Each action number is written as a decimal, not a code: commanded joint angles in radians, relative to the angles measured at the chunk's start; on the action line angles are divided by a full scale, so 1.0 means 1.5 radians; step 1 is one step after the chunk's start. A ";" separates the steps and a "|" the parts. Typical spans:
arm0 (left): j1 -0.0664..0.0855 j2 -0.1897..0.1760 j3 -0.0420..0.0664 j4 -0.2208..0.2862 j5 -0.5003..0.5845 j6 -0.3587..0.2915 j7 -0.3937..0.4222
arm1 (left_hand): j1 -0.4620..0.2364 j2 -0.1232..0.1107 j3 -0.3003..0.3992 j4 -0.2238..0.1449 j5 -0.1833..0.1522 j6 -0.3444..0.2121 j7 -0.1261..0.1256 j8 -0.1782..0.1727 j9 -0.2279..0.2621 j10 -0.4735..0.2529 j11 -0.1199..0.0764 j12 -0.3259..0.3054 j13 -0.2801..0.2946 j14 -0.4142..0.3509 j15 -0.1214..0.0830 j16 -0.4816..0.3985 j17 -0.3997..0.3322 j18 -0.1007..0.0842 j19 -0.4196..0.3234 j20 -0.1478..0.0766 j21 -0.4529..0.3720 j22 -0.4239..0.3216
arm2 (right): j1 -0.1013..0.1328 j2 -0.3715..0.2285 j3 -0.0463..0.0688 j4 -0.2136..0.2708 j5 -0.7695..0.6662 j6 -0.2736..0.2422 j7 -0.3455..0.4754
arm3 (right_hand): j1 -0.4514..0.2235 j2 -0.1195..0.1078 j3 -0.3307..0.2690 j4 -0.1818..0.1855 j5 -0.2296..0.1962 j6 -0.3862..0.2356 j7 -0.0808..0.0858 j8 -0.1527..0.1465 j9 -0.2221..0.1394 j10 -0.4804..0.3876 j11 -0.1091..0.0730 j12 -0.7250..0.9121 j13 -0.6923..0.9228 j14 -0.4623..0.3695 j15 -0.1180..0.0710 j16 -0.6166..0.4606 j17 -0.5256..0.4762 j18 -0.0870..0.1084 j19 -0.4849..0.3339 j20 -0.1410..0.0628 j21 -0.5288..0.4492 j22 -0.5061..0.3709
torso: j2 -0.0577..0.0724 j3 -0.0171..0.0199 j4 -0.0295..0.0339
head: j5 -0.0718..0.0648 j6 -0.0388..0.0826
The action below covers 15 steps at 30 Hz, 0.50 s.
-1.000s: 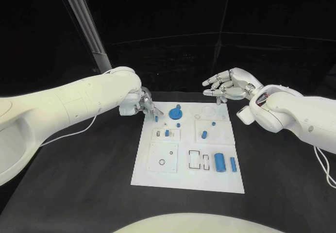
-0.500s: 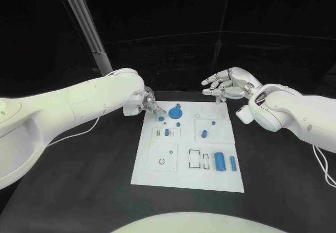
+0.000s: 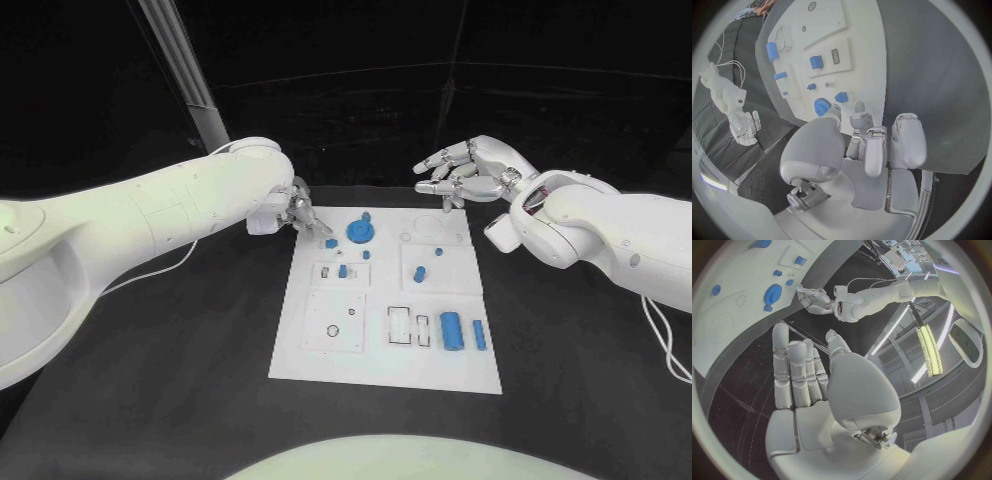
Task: Assemble the parts on the task board
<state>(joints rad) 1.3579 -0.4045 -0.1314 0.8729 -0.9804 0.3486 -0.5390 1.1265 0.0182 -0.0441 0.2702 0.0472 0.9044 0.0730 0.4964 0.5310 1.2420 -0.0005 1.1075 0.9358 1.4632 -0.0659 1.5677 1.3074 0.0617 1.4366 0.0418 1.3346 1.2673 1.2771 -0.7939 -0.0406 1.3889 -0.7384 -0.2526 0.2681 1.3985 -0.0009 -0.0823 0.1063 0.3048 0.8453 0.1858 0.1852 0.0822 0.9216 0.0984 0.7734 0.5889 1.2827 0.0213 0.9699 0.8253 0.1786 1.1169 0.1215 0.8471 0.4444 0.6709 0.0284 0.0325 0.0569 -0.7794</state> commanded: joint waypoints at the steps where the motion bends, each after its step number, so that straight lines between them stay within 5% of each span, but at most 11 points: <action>1: 0.000 0.003 0.000 -0.001 -0.013 0.013 -0.006 | 0.006 0.000 -0.004 -0.001 0.000 0.004 -0.001 0.003 -0.001 0.003 -0.001 0.003 0.001 0.072 -0.001 0.002 0.176 0.005 0.007 0.000 0.002 0.001 | 0.001 0.001 0.000 0.000 0.000 0.002 0.003 | 0.003 0.003 0.004 0.000 0.004 -0.005 -0.002 0.004 0.001 -0.004 0.000 0.001 -0.001 -0.005 -0.001 -0.001 0.000 0.003 -0.005 0.000 -0.004 0.000 | 0.000 -0.0001 0.0007 | 0.000 -0.001; 15: -0.003 0.011 0.000 -0.001 -0.014 -0.027 0.013 | -0.015 -0.002 -0.041 0.012 0.000 0.017 -0.006 0.014 0.002 0.012 -0.006 0.014 0.010 0.072 -0.004 0.002 0.176 0.004 0.010 -0.004 0.009 0.010 | 0.001 0.003 0.000 -0.002 0.000 0.004 0.000 | 0.004 0.004 0.005 0.000 0.004 -0.005 -0.002 0.005 0.001 -0.004 0.000 0.002 -0.002 -0.005 -0.001 0.001 0.001 0.003 -0.005 0.000 -0.004 0.000 | 0.000 0.0003 0.0003 | -0.001 0.000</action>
<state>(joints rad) 1.3531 -0.3899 -0.1313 0.8712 -0.9911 0.3263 -0.5319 1.1123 0.0153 -0.1009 0.2880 0.0472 0.9213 0.0631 0.5136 0.5321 1.2525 -0.0110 1.1237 0.9494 1.4632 -0.0659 1.5677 1.3074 0.0618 1.4427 0.0358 1.3451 1.2820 1.2771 -0.7904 -0.0406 1.3862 -0.7385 -0.2519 0.2655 1.3985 -0.0010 -0.0824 0.1063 0.3048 0.8423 0.1827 0.1899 0.0821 0.9217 0.0984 0.7734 0.5865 1.2828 0.0213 0.9699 0.8253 0.1786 1.1169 0.1215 0.8471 0.4444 0.6705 0.0287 0.0337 0.0543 -0.7797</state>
